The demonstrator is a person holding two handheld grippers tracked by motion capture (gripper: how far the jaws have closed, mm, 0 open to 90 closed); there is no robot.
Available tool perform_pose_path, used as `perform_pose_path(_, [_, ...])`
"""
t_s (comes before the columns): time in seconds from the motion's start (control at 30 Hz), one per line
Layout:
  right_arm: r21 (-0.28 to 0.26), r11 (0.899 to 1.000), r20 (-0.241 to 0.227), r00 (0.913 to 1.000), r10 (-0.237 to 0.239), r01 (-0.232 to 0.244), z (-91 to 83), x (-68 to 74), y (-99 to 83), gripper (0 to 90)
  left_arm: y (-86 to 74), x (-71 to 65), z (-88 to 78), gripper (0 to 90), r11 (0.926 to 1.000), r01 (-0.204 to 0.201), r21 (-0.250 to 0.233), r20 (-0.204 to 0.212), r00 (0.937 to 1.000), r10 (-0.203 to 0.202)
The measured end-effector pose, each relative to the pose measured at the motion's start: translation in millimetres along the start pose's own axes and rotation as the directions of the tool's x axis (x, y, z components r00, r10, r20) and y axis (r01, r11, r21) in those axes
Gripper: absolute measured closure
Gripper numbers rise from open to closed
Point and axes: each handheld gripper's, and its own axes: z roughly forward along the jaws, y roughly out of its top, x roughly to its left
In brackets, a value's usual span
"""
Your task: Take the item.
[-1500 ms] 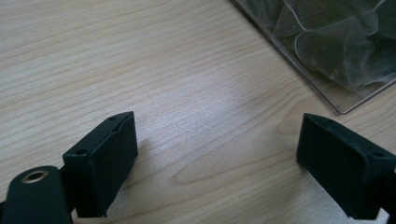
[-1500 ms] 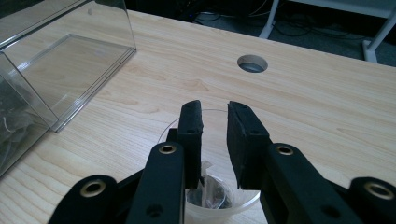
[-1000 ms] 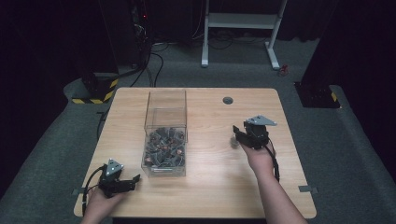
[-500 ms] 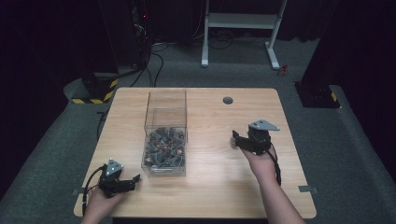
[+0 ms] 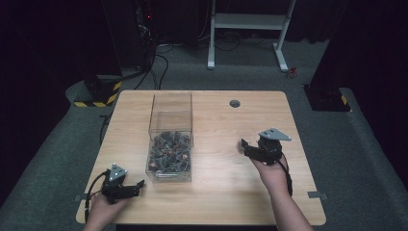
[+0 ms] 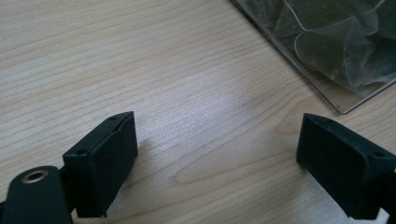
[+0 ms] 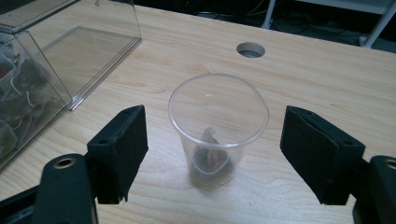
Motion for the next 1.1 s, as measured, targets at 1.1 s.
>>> perform_pose_path(1.1, [0.062,0.998,0.035,0.9994,-0.008,0.005,-32.8,-11.6,-71.2,17.0,0.0,0.0,0.0,12.7,1.0,0.0,0.0,0.0,1.0,0.0])
